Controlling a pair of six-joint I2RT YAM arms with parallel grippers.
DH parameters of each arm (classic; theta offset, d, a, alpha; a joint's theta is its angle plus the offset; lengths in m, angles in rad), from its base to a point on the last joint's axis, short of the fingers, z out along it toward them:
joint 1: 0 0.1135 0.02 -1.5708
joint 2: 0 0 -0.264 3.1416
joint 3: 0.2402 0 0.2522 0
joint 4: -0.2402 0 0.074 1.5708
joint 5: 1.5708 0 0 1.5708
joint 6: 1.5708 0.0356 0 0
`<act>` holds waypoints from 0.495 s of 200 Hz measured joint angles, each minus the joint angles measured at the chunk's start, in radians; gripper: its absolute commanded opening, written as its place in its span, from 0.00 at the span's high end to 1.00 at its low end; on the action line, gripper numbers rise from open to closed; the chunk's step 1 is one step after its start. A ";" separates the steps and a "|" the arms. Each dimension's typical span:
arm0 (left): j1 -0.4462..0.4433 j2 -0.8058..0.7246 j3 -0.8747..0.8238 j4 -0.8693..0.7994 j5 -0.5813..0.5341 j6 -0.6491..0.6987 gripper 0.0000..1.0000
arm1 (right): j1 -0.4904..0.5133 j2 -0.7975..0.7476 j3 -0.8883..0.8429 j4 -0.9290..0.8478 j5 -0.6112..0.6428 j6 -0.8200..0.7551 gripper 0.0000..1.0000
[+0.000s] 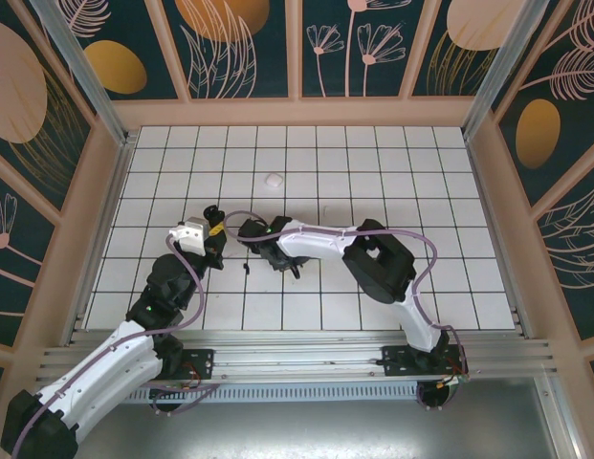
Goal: Insert the wireless bluetooth earbuds into the charging case
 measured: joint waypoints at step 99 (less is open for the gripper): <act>0.000 0.000 -0.002 0.000 0.000 -0.011 1.00 | 0.016 -0.017 -0.004 0.006 -0.050 -0.048 0.70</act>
